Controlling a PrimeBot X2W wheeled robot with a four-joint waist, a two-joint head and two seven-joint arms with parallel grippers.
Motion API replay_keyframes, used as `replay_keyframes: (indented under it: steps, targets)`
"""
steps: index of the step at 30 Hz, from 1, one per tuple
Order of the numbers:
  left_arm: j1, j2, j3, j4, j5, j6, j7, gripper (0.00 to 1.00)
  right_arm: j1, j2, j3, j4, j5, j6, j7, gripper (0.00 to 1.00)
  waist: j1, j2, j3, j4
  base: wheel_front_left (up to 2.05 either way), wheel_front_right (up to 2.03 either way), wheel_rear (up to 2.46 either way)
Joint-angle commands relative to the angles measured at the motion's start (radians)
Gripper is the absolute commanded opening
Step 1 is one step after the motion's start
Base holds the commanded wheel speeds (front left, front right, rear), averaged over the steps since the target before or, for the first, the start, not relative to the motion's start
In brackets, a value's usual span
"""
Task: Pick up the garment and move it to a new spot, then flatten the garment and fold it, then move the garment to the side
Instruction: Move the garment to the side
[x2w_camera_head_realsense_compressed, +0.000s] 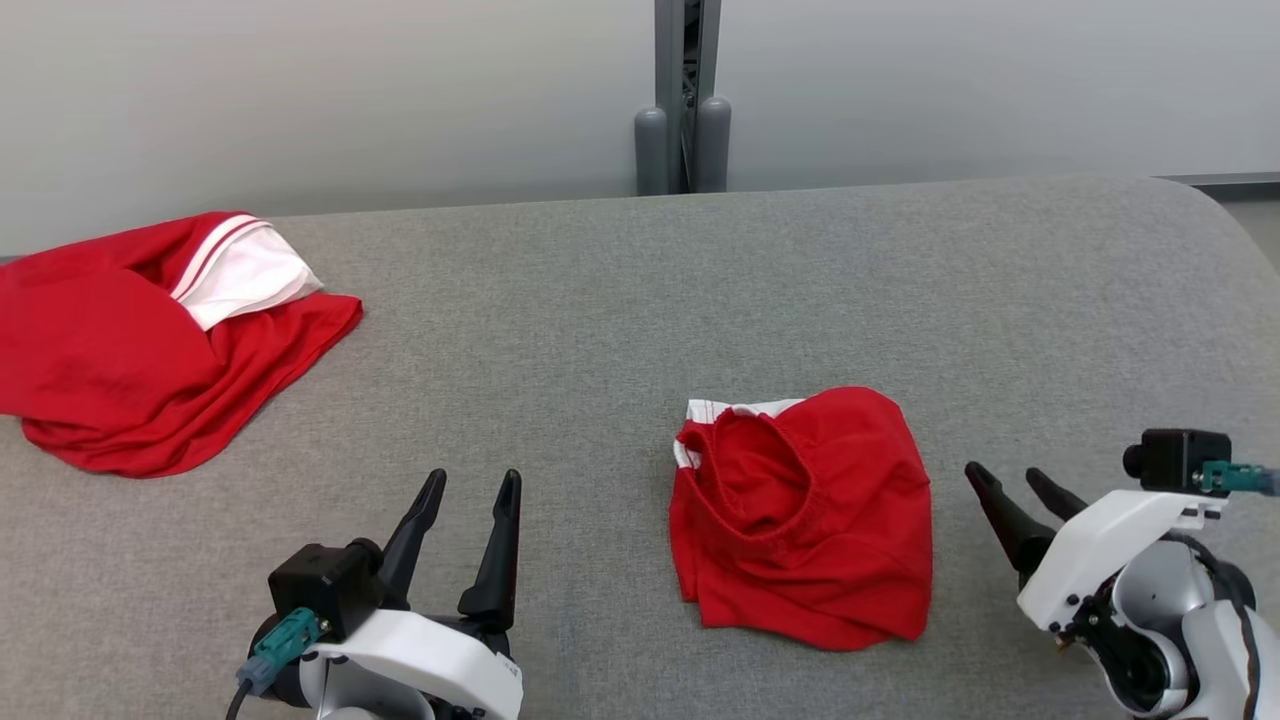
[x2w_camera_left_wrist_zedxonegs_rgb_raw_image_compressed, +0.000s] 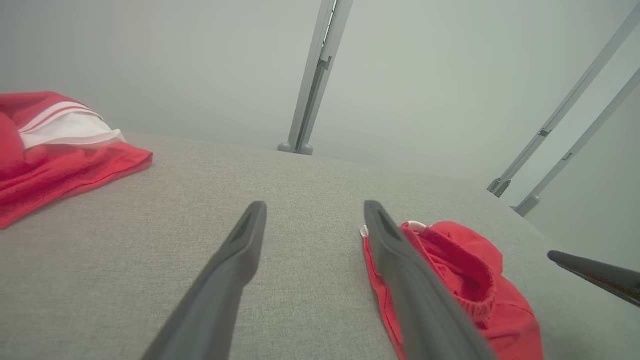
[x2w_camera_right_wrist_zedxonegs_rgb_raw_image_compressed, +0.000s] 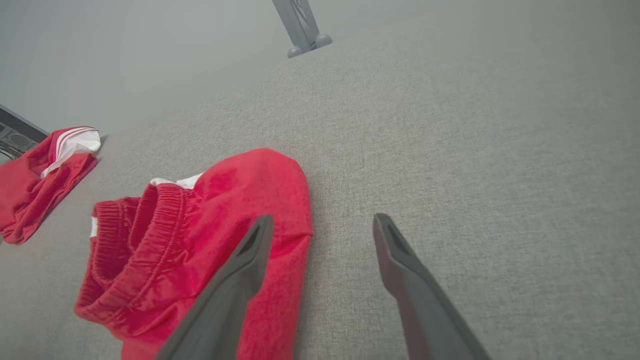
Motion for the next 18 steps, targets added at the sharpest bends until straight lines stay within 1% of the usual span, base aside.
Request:
replay_keyframes:
  steps: [1,6,11,18]
  targets:
    - [-0.014,0.009,0.005,-0.006,0.007,0.007,0.001,1.00,0.009,0.004,-0.003,0.012,-0.003,0.000,-0.015,1.00,0.0000,-0.0001,0.003,0.009,0.00,0.00,0.00]
    - [-0.019,0.019,0.008,-0.022,0.010,0.016,0.009,1.00,0.000,0.015,0.011,0.075,0.009,0.000,-0.034,1.00,0.0000,-0.0001,0.009,0.041,0.00,0.00,0.00]
    - [-0.016,0.025,0.010,-0.033,0.010,0.023,0.012,1.00,-0.031,0.010,0.022,0.158,0.020,0.000,-0.047,1.00,0.0000,-0.0001,0.021,0.077,0.00,0.00,0.00]
    - [-0.013,0.030,0.009,-0.038,0.010,0.025,0.016,1.00,-0.077,0.013,0.040,0.278,0.091,0.000,-0.042,1.00,0.0000,-0.0001,0.025,0.117,0.00,0.00,0.00]
